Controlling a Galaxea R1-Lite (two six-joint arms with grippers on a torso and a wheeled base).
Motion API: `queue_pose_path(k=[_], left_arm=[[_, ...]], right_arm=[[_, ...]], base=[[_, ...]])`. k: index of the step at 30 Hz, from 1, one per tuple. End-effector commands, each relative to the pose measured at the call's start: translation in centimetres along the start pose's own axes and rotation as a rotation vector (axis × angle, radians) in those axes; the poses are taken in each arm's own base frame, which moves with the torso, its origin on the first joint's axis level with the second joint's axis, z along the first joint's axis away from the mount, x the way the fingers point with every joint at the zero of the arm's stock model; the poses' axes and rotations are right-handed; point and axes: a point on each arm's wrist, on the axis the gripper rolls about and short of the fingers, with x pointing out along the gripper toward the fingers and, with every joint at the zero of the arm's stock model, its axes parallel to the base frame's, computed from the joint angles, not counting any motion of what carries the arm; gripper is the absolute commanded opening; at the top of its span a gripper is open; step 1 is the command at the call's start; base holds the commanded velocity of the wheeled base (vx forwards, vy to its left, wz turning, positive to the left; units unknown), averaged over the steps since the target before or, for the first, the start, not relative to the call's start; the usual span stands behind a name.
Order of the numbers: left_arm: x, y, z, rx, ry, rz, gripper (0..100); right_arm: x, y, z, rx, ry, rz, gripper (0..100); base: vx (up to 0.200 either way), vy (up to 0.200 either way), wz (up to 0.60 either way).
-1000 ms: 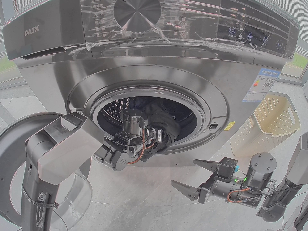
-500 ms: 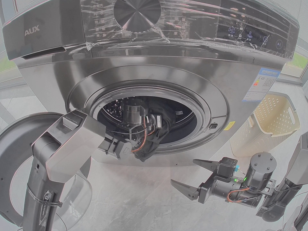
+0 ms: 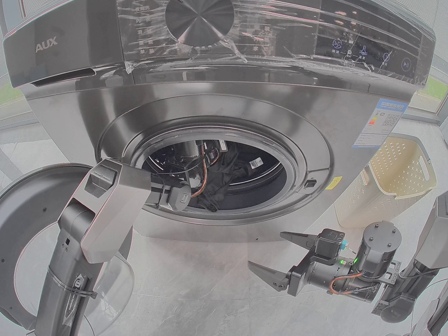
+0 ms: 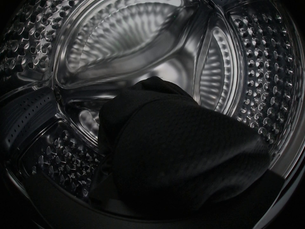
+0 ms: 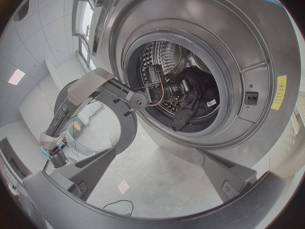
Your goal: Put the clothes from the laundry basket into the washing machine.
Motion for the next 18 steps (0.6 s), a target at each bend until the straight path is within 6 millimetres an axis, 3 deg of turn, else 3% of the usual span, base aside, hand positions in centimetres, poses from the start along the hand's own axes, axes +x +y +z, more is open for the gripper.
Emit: queue_pose_path(k=[1, 2, 3, 5, 11, 12, 18], left_arm=[[0.0, 0.1, -0.6, 0.002, 0.01, 0.002, 0], [-0.2, 0.0, -0.8, 0.003, 0.018, 0.0, 0], [-0.4, -0.1, -0.8, 0.006, 0.025, -0.001, 100], [-0.6, -0.2, -0.7, 0.005, 0.031, -0.003, 100], [-4.6, -1.7, 0.2, 0.057, 0.214, -0.023, 100], [-5.6, -1.7, 0.0, 0.077, 0.277, -0.026, 100], [-7.3, -1.2, -2.5, 0.152, 0.401, -0.069, 100]], right_arm=[[0.1, 0.0, -0.1, 0.002, 0.005, 0.0, 100], [0.1, 0.0, -0.2, 0.002, 0.007, 0.0, 100], [0.1, 0.0, -0.2, 0.002, 0.007, 0.0, 100], [0.1, 0.0, -0.2, 0.002, 0.007, 0.0, 100], [0.1, 0.0, -0.1, 0.002, 0.005, 0.0, 100], [0.1, 0.0, -0.2, 0.002, 0.007, 0.001, 100], [0.1, 0.1, -0.1, 0.001, 0.006, 0.005, 100]], base=[[0.0, 0.0, 0.0], [0.0, 0.0, 0.0], [0.0, 0.0, 0.0], [0.0, 0.0, 0.0], [0.0, 0.0, 0.0], [0.0, 0.0, 0.0], [0.0, 0.0, 0.0]])
